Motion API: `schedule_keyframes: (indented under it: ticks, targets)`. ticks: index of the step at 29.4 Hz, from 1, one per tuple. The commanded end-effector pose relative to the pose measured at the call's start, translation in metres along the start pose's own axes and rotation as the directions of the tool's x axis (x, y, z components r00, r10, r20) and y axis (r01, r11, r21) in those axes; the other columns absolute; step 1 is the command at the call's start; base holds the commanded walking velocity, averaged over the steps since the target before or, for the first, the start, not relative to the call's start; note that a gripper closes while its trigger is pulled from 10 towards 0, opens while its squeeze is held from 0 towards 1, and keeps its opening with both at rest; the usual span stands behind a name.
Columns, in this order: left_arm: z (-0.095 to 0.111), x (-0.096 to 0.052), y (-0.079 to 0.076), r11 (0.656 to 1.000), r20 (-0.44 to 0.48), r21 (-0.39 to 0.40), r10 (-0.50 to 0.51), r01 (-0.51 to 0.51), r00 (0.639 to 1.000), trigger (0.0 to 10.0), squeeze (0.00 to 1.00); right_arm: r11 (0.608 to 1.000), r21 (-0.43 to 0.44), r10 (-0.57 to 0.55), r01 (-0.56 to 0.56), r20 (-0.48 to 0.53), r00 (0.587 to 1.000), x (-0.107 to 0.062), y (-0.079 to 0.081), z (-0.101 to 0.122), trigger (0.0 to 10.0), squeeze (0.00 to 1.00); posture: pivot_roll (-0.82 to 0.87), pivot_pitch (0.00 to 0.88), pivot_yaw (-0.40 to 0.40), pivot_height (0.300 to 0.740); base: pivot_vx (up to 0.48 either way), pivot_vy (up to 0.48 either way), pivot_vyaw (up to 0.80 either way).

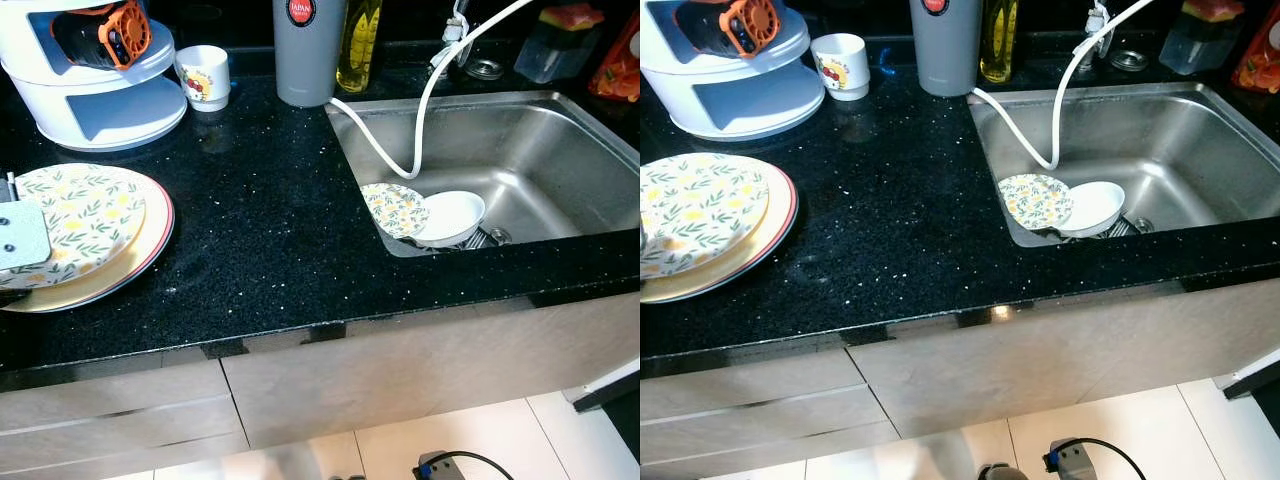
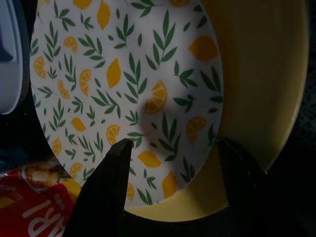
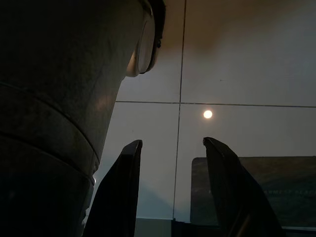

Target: Kitchen organization

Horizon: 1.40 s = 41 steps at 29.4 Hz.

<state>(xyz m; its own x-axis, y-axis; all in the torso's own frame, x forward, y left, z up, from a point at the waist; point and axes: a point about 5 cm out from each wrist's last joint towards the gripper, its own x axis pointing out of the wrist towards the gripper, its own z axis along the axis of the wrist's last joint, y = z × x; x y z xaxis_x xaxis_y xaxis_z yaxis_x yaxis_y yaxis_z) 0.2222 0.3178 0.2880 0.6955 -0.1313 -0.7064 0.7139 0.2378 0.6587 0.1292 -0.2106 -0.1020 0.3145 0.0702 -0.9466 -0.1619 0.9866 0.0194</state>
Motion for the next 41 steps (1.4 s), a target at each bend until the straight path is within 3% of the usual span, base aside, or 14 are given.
schedule_keyframes:
  ticks: [1, 4, 7, 8, 11, 22, 23, 24, 26, 41]
  targets:
    - [-0.004, 0.012, -0.01, 0.999, 0.0, -0.008, -0.041, 0.041, 0.999, 10.0, 0.0, 1.0, 0.025, 0.0, 0.001, -0.018, 1.0, 0.0, 0.0, -0.008, 10.0, 0.0, 0.13, 0.103, -0.01, 0.74, 0.0, 0.0, 0.0]
    - [-0.004, 0.016, -0.011, 0.999, 0.002, -0.004, -0.04, 0.04, 0.999, 10.0, 0.0, 1.0, 0.027, -0.002, 0.002, -0.018, 1.0, -0.001, 0.0, -0.008, 10.0, 0.0, 0.13, 0.104, -0.01, 0.74, 0.0, 0.0, 0.0]
    - [-0.004, 0.039, -0.023, 0.999, -0.015, 0.025, -0.032, 0.032, 0.999, 10.0, 0.0, 0.999, 0.032, -0.005, 0.006, -0.019, 1.0, -0.001, -0.001, -0.009, 10.0, 0.0, 0.13, 0.104, -0.01, 0.74, 0.0, 0.0, 0.0]
    - [-0.004, 0.039, -0.023, 0.999, -0.015, 0.025, -0.032, 0.032, 0.999, 10.0, 0.0, 0.999, 0.032, -0.005, 0.006, -0.019, 1.0, -0.001, -0.001, -0.009, 10.0, 0.0, 0.13, 0.104, -0.01, 0.74, 0.0, 0.0, 0.0]
    - [-0.004, 0.058, -0.035, 0.999, -0.019, 0.03, -0.038, 0.039, 0.999, 10.0, 0.0, 0.999, 0.038, -0.007, 0.007, -0.016, 1.0, -0.001, -0.002, -0.009, 10.0, 0.0, 0.12, 0.101, -0.011, 0.74, 0.0, 0.0, 0.0]
    - [-0.011, 0.08, -0.045, 1.0, -0.054, 0.025, -0.017, 0.018, 0.998, 10.0, 0.0, 0.999, 0.035, -0.01, 0.01, -0.008, 1.0, -0.001, -0.003, -0.005, 10.0, 0.0, 0.12, 0.09, -0.024, 0.74, 0.0, 0.0, 0.0]
    - [-0.012, 0.084, -0.05, 0.999, -0.055, 0.015, -0.035, 0.036, 0.998, 6.2, 0.0, 0.999, 0.034, -0.012, 0.012, -0.006, 1.0, -0.001, -0.004, -0.005, 10.0, 0.0, 0.12, 0.088, -0.025, 0.74, 0.0, 0.0, 0.0]
    - [-0.013, 0.09, -0.054, 0.999, -0.055, 0.002, -0.037, 0.037, 0.998, 0.5, 0.0, 0.999, 0.033, -0.014, 0.014, -0.005, 1.0, -0.001, -0.005, -0.004, 10.0, 0.0, 0.12, 0.086, -0.027, 0.74, 0.0, 0.0, 0.0]
    - [-0.015, 0.093, -0.056, 0.999, -0.059, -0.003, -0.044, 0.044, 0.997, 0.0, 0.0, 0.999, 0.033, -0.015, 0.015, -0.004, 1.0, -0.001, -0.005, -0.004, 10.0, 0.0, 0.12, 0.085, -0.028, 0.74, 0.0, 0.0, 0.0]
    - [-0.018, 0.1, -0.056, 1.0, -0.073, -0.006, -0.028, 0.028, 0.997, 0.0, 0.0, 0.999, 0.053, -0.012, 0.012, 0.01, 1.0, -0.001, -0.004, -0.002, 10.0, 0.0, 0.12, 0.091, -0.026, 0.74, 0.0, 0.0, 0.0]
